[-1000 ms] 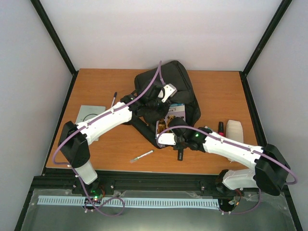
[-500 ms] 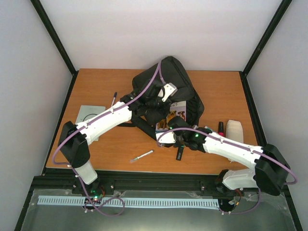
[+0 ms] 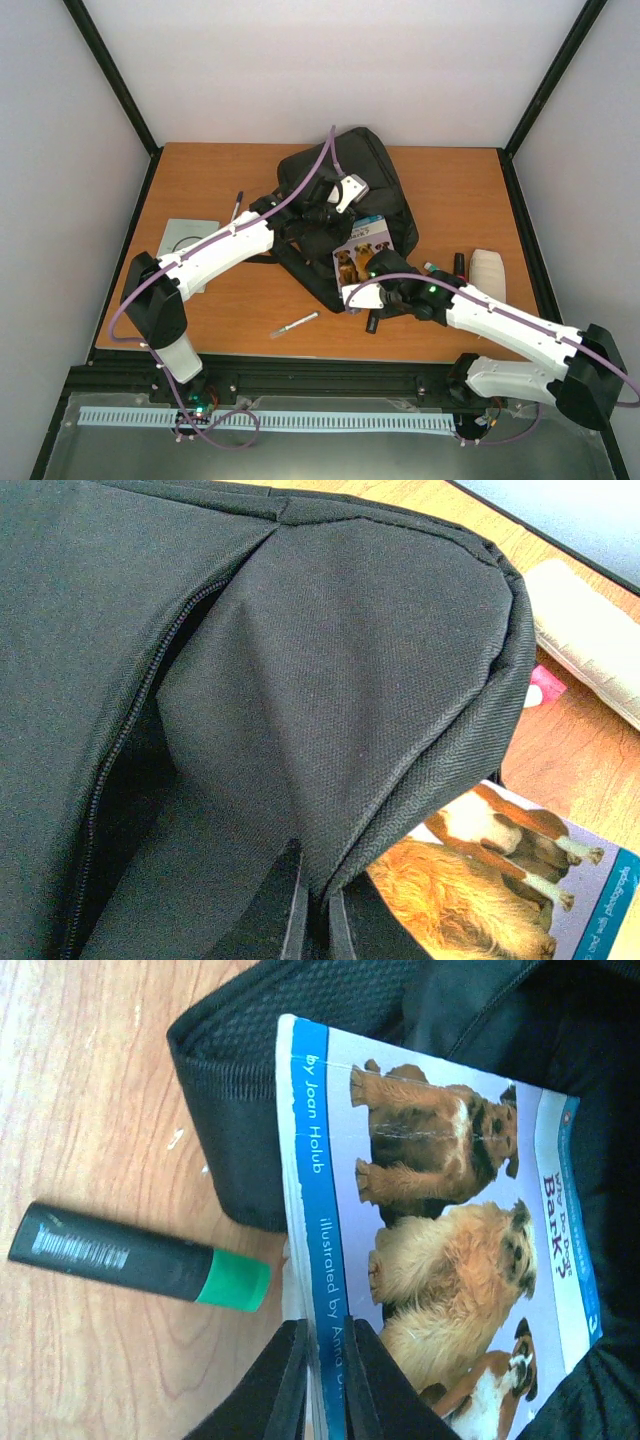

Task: Pack the student bag
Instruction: Place the book in the student bag.

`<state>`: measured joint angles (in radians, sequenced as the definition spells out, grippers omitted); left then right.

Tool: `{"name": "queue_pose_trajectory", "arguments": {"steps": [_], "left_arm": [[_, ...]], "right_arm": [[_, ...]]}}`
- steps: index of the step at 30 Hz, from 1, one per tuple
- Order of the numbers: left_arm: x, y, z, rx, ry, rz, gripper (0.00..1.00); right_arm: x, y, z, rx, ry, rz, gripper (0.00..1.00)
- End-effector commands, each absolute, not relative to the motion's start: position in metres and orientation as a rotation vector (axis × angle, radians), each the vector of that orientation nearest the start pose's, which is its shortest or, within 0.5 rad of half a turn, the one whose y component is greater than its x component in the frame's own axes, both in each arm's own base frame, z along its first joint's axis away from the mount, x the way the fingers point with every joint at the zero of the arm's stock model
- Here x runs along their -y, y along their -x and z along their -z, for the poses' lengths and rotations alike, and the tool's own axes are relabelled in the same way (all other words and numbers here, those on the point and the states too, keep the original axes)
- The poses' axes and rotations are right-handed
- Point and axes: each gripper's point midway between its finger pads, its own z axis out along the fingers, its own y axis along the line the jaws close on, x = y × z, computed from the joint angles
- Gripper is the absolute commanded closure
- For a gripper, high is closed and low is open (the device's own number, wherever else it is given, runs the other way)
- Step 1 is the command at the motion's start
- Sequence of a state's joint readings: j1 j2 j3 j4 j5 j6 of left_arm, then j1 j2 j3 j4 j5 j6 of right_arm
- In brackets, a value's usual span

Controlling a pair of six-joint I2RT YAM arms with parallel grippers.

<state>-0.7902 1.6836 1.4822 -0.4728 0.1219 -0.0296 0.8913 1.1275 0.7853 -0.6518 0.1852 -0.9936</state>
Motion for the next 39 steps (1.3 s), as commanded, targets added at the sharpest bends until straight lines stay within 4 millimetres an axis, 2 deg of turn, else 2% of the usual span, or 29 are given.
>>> {"name": "queue_pose_trajectory", "arguments": {"steps": [1, 3, 6, 9, 12, 16, 18, 21, 25, 31, 39], "left_arm": [[0.374, -0.335, -0.286, -1.982, -0.887, 0.644, 0.99], [0.374, -0.335, -0.285, -1.983, -0.891, 0.644, 0.99], [0.373, -0.336, -0.284, -1.985, -0.891, 0.643, 0.99], [0.373, -0.337, -0.283, -1.989, -0.891, 0.648, 0.99], [0.373, -0.336, -0.283, -1.991, -0.894, 0.666, 0.99], [0.374, -0.336, -0.284, -1.991, -0.895, 0.677, 0.99], [0.374, -0.336, -0.283, -1.994, -0.897, 0.678, 0.99], [0.374, -0.336, -0.282, -1.997, -0.899, 0.679, 0.99], [0.375, -0.336, -0.282, -1.995, -0.901, 0.677, 0.99], [0.372, -0.338, -0.281, -2.003, -0.893, 0.675, 0.99], [0.366, -0.344, -0.279, -2.013, -0.892, 0.683, 0.99]], "right_arm": [[-0.188, -0.200, -0.121, -1.621, 2.013, 0.287, 0.90], [-0.190, -0.196, -0.122, -1.623, 2.008, 0.248, 0.86], [-0.190, -0.196, -0.119, -1.610, 2.006, 0.248, 0.60], [-0.191, -0.200, -0.117, -1.584, 1.993, 0.279, 0.48], [-0.194, -0.206, -0.115, -1.550, 1.983, 0.301, 0.42], [-0.199, -0.222, -0.111, -1.503, 1.943, 0.383, 0.40], [-0.201, -0.228, -0.110, -1.490, 1.929, 0.409, 0.42], [-0.207, -0.235, -0.120, -1.462, 1.886, 0.429, 0.50], [-0.210, -0.238, -0.143, -1.420, 1.843, 0.445, 0.70], [-0.209, -0.243, -0.163, -1.384, 1.842, 0.502, 0.96], [-0.217, -0.258, -0.200, -1.274, 1.799, 0.642, 0.97]]}}
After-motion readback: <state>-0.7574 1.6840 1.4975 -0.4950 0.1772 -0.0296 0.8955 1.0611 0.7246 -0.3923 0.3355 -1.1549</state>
